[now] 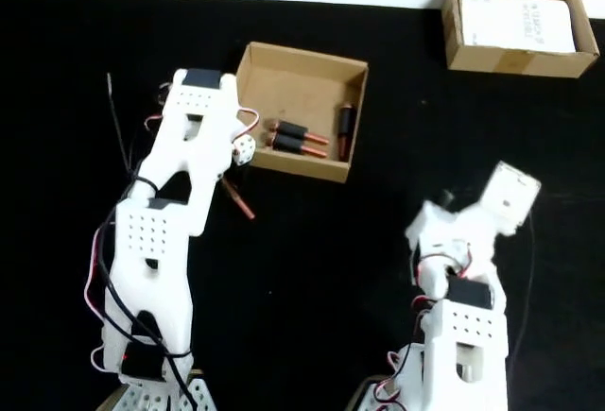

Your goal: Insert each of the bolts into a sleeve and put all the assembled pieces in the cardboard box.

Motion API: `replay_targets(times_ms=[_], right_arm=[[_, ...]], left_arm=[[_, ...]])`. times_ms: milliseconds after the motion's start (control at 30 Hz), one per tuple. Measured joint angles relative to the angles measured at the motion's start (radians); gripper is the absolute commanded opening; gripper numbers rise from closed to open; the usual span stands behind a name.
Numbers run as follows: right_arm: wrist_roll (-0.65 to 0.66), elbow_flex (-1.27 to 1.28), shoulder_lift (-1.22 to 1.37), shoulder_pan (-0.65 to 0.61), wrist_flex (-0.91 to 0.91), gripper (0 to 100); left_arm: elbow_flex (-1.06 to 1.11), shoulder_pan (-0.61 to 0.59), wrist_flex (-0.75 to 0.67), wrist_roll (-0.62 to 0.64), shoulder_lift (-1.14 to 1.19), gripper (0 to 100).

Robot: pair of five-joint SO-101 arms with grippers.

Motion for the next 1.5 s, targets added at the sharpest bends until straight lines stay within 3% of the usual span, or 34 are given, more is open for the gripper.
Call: replay_targets(times_ms=[200,367,533,733,800,900,1067,1200,1500], right_arm=[[0.000,-0.278,0.000,-0.091,0.206,0.6],[0.000,-0.434,0.000,-0.172,0.416,0.6],[0.000,-0.468,0.000,-0.331,0.591,0.6],[0.000,-0.468,0.000,-0.456,0.612,0.6],[0.009,-0.468,0.000,-0.489,0.597,0.6],[0.135,-0.416,-0.002,-0.577,0.601,0.6],[0.313,-0.301,-0.002,-0.694,0.646,0.6],[0.295,-0.250,-0.002,-0.698,0.537,0.6],[0.163,-0.041,-0.002,-0.698,-0.141,0.6]], left_arm=[[-0.215,-0.006,0.038,-0.155,-0.037,1],[-0.295,0.025,0.041,-0.307,-0.222,1],[-0.301,0.124,0.048,-0.459,-0.443,1],[-0.302,0.285,0.049,-0.631,-0.658,1],[-0.279,0.330,0.049,-0.686,-0.721,1],[-0.176,0.379,0.049,-0.783,-0.830,1],[0.169,0.422,0.049,-0.890,-1.071,1],[0.485,0.466,0.000,-0.910,-1.263,1],[0.950,0.468,-0.465,-0.749,-1.471,1]])
